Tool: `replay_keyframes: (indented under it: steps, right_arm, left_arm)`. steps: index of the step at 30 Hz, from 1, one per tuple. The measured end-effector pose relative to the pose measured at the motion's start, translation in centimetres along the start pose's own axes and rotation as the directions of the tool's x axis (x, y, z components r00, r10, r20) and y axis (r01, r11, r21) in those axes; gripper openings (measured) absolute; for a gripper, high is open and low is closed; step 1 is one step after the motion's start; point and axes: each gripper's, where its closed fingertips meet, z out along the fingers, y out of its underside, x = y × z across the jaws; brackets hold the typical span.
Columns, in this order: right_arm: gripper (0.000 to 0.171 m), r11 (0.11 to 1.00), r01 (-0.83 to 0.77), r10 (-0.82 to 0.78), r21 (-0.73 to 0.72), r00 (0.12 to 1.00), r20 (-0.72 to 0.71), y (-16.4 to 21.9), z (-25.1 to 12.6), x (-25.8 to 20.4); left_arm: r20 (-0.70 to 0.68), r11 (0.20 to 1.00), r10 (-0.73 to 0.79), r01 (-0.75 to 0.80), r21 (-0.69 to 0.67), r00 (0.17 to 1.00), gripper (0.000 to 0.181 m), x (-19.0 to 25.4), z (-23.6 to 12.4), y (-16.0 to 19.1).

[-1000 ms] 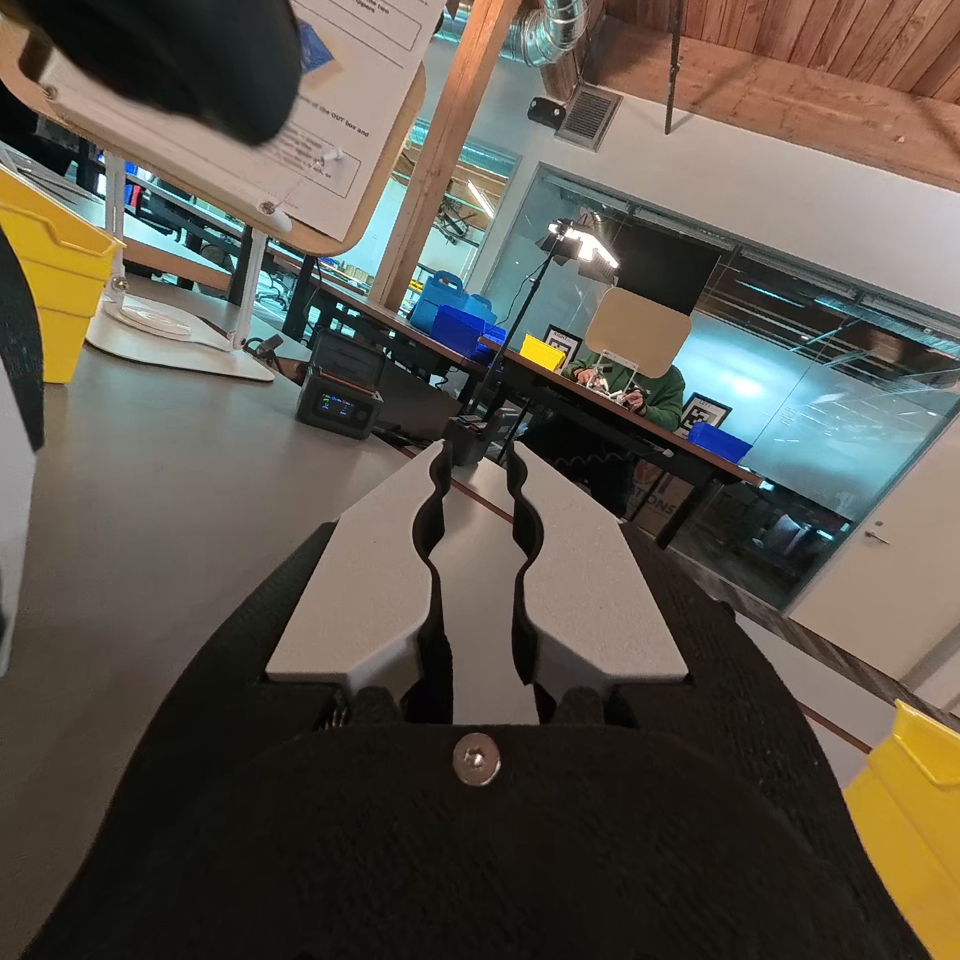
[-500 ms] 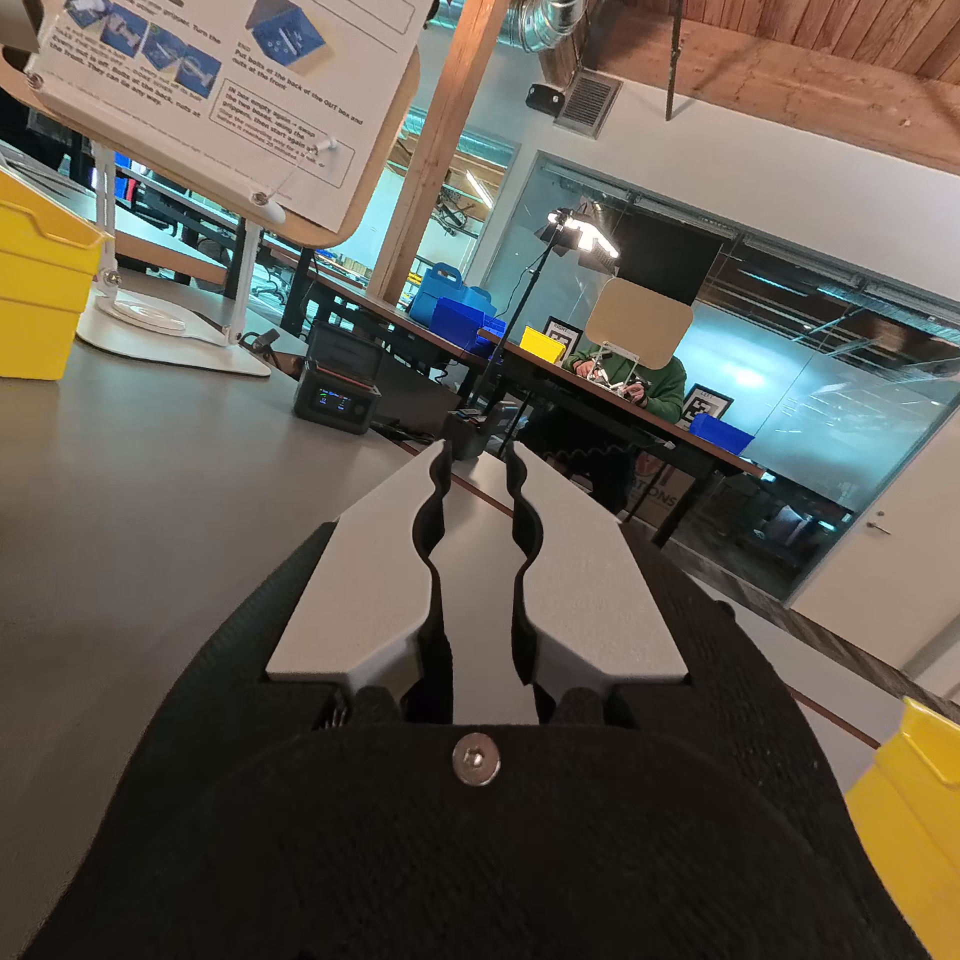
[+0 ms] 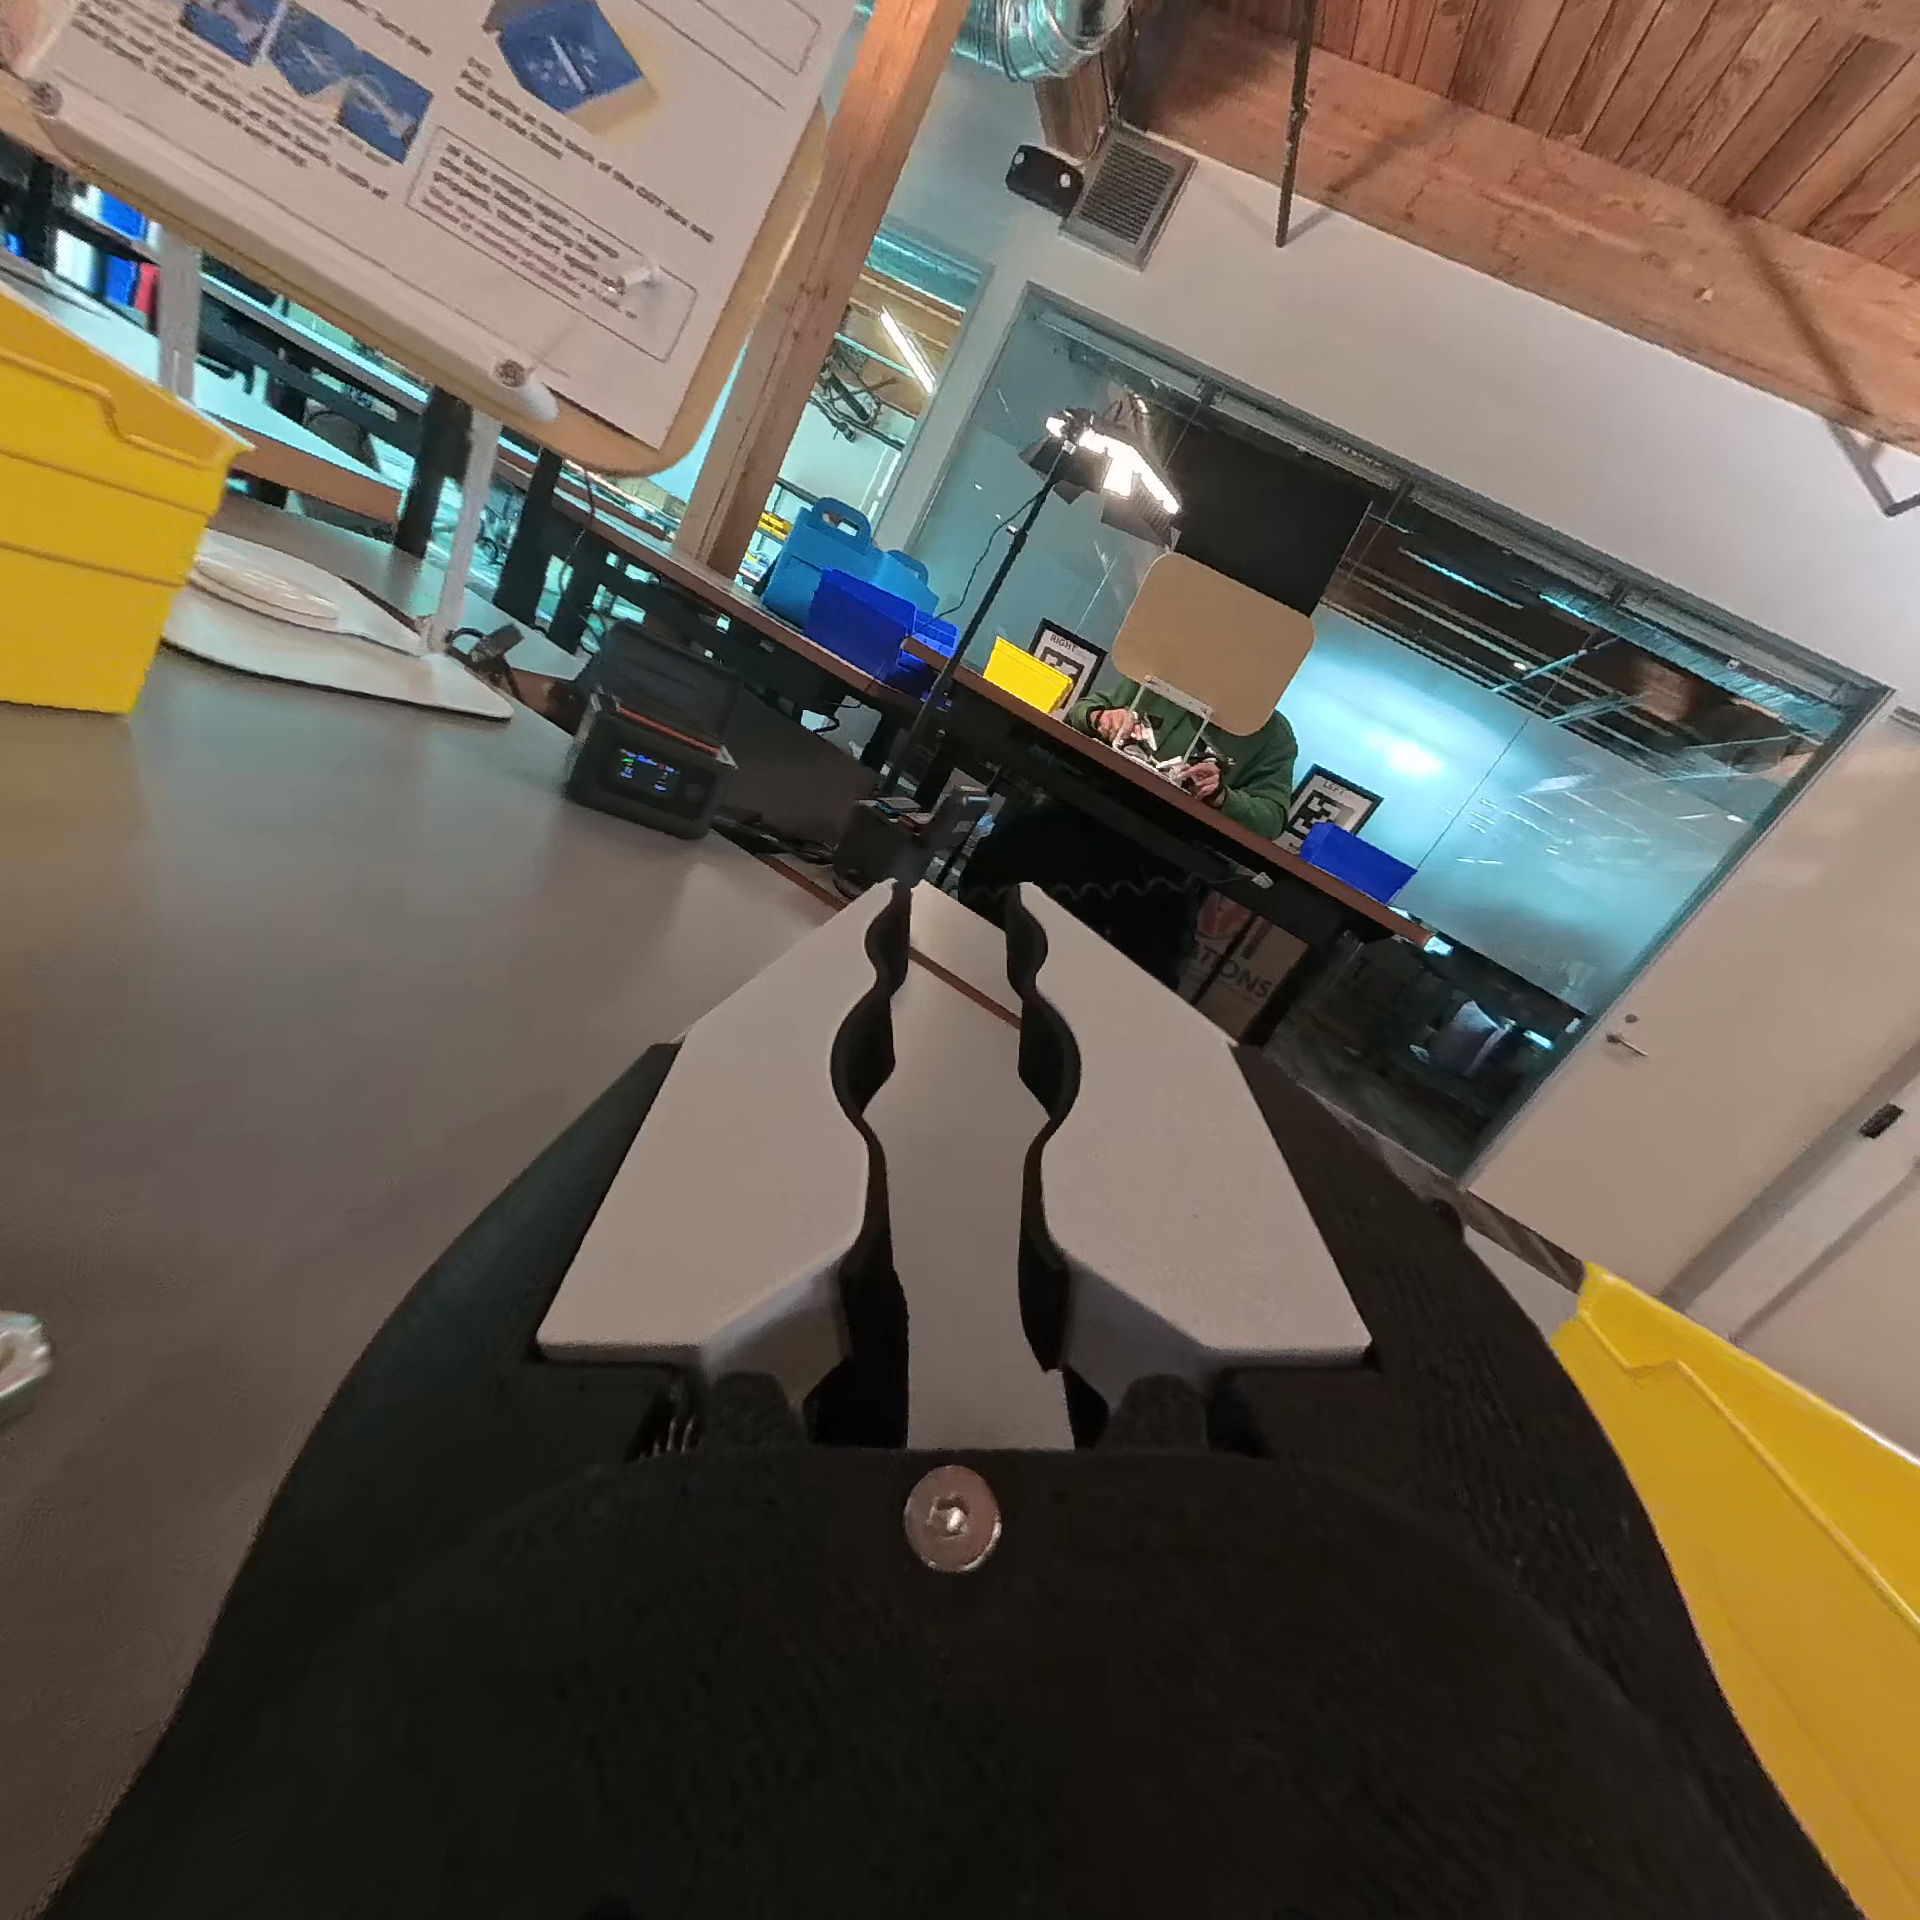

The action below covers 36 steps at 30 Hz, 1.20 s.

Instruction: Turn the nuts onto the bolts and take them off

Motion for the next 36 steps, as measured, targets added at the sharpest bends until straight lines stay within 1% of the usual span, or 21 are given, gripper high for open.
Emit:
replay_keyframes:
  steps: [1, 2, 3, 5, 6, 8, 9, 11, 13, 14, 16, 17, 20, 22, 27, 31, 33, 36]
  right_arm:
    - [0.016, 1.0, 0.008, -0.008, 0.001, 1.0, 0.002, -0.2, -0.4, -0.2]
    - [0.017, 1.0, 0.016, -0.016, 0.001, 1.0, 0.003, -0.5, -0.9, -0.4]
    - [0.016, 1.0, 0.023, -0.023, 0.0, 1.0, 0.002, -0.7, -1.4, -0.6]
    - [0.017, 0.999, 0.039, -0.039, -0.006, 0.999, 0.003, -1.1, -2.5, -1.1]
    - [0.016, 0.999, 0.051, -0.051, -0.012, 0.999, 0.008, -1.2, -3.0, -1.5]
    - [0.017, 0.996, 0.086, -0.086, -0.026, 0.996, 0.024, -1.5, -3.9, -2.3]
    - [0.017, 0.994, 0.105, -0.104, -0.033, 0.994, 0.035, -1.5, -4.3, -2.8]
    - [0.016, 0.989, 0.138, -0.135, -0.049, 0.989, 0.062, -1.5, -4.9, -3.6]
    - [0.017, 0.987, 0.146, -0.14, -0.067, 0.986, 0.085, -1.3, -5.1, -4.2]
    - [0.017, 0.987, 0.138, -0.13, -0.079, 0.987, 0.093, -1.2, -5.1, -4.3]
    - [0.018, 0.991, 0.092, -0.082, -0.1, 0.991, 0.108, -1.0, -5.1, -4.5]
    - [0.019, 0.993, 0.056, -0.043, -0.1, 0.991, 0.125, -1.2, -5.1, -4.8]
    - [0.021, 0.993, -0.087, 0.102, -0.08, 0.973, 0.205, -2.9, -5.4, -6.0]
    - [0.022, 0.984, -0.163, 0.176, -0.073, 0.948, 0.266, -4.5, -5.5, -6.7]
    - [0.025, 0.936, -0.336, 0.349, -0.104, 0.847, 0.401, -7.7, -5.4, -7.6]
    - [0.031, 0.879, -0.407, 0.475, -0.248, 0.704, 0.528, -8.2, -5.8, -9.4]
    - [0.033, 0.846, -0.44, 0.53, -0.3, 0.645, 0.55, -8.3, -6.0, -9.7]
    - [0.034, 0.806, -0.503, 0.585, -0.313, 0.592, 0.555, -8.8, -6.1, -9.4]
  left_arm:
    - [0.066, 0.991, -0.059, 0.05, 0.125, 0.996, 0.007, -0.6, -0.2, -1.4]
    - [0.118, 0.963, -0.12, 0.086, 0.255, 0.986, 0.007, -1.1, -0.8, -2.7]
    - [0.153, 0.916, -0.18, 0.109, 0.387, 0.972, 0.007, -1.6, -1.6, -3.9]
    - [0.179, 0.774, -0.31, 0.139, 0.618, 0.934, 0.007, -2.2, -3.8, -5.4]
    - [0.184, 0.711, -0.355, 0.137, 0.69, 0.917, 0.007, -2.4, -4.6, -5.5]
    - [0.216, 0.666, -0.365, 0.092, 0.74, 0.905, 0.007, -2.6, -6.0, -5.8]
    - [0.24, 0.635, -0.338, 0.032, 0.772, 0.91, 0.007, -2.5, -7.0, -6.2]
    - [0.268, 0.62, -0.268, -0.048, 0.783, 0.925, 0.007, -1.8, -7.5, -6.5]
    - [0.264, 0.6, -0.261, -0.058, 0.798, 0.929, 0.007, -1.7, -7.8, -6.4]
    - [0.239, 0.574, -0.261, -0.049, 0.817, 0.935, 0.007, -1.5, -8.1, -6.5]
    - [0.171, 0.513, -0.253, -0.018, 0.858, 0.952, 0.007, -1.2, -8.8, -6.8]
    - [0.137, 0.495, -0.251, 0.005, 0.869, 0.958, 0.007, -1.1, -8.9, -6.8]
    - [0.072, 0.451, -0.245, 0.049, 0.891, 0.967, 0.007, -1.0, -9.3, -6.9]
    - [0.033, 0.44, -0.228, 0.073, 0.895, 0.973, 0.007, -0.7, -9.2, -7.0]
    - [0.018, 0.458, -0.179, 0.067, 0.886, 0.984, 0.007, 0.1, -8.6, -7.5]
    - [0.009, 0.456, -0.157, 0.064, 0.888, 0.987, 0.007, 0.5, -8.6, -7.6]
    - [-0.008, 0.445, -0.156, 0.077, 0.892, 0.988, 0.007, 0.6, -8.8, -7.7]
    - [-0.029, 0.435, -0.169, 0.101, 0.895, 0.985, 0.007, 0.3, -8.8, -7.7]
